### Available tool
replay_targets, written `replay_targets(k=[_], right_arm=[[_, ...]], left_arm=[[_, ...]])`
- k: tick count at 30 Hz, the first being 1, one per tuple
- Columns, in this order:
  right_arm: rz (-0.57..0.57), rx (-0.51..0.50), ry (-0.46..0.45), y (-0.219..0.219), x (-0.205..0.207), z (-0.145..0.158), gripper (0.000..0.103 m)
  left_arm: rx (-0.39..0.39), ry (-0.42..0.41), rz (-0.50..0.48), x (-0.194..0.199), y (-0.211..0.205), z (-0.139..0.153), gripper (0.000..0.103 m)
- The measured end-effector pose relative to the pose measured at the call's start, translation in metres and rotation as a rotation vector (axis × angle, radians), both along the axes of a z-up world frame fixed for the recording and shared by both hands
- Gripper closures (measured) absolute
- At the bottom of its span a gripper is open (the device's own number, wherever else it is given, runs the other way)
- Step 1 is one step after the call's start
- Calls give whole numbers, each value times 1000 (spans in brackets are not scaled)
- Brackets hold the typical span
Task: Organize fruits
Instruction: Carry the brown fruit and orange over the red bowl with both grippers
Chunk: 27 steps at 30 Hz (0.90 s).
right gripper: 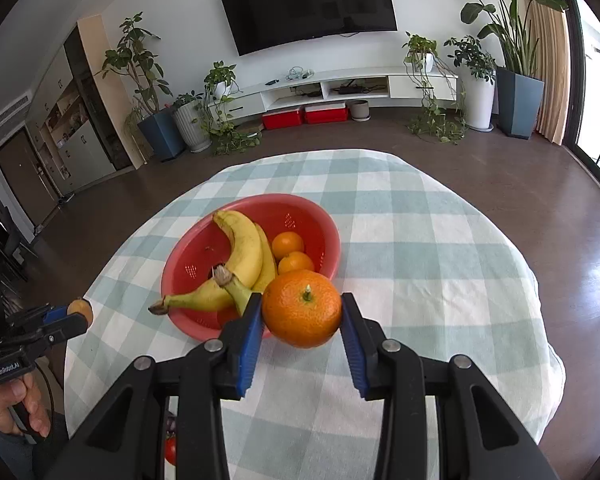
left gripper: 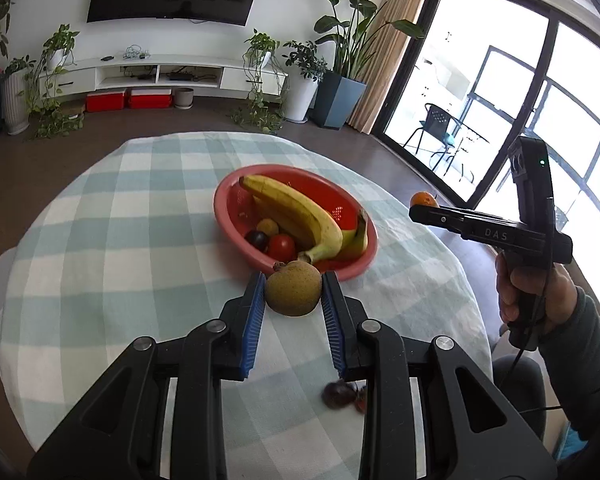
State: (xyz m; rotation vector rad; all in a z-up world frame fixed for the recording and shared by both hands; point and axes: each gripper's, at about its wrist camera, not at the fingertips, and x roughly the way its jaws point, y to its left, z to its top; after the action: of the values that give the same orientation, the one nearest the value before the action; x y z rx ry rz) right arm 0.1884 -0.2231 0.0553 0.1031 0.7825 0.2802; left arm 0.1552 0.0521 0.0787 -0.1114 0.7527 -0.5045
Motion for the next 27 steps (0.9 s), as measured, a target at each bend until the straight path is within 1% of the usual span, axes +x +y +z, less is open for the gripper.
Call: replay_targets(k=[3,6,8,12,14,19,23,27], right_arm=[[18,-19,1,7,18,1,63],[28,-27,21,12,38,-3,63],[38,-32,37,16,51,-7,63],[50,-54,59,23,66,-19,63],[53,-58,72,26,71,-25,63],[52,-70,97,28,80,-41,63],[72,-90,89,34,82,-43,63],[76,-106,89,37,83,-43,63]], left_arm=[[34,-14,-13,31,-10,14,76],[74,-11,-27,61,-24,16,76],[105,0,-34,79,-34,12,76],[155,34,-57,104,-55,-7,76],[171,48,-67,111,-63,-18,76],[179,76,-72,125,-72,-39,76],[194,95,-74,133,-76,-53,76],[192,110,-63,139,-75,-63,76]])
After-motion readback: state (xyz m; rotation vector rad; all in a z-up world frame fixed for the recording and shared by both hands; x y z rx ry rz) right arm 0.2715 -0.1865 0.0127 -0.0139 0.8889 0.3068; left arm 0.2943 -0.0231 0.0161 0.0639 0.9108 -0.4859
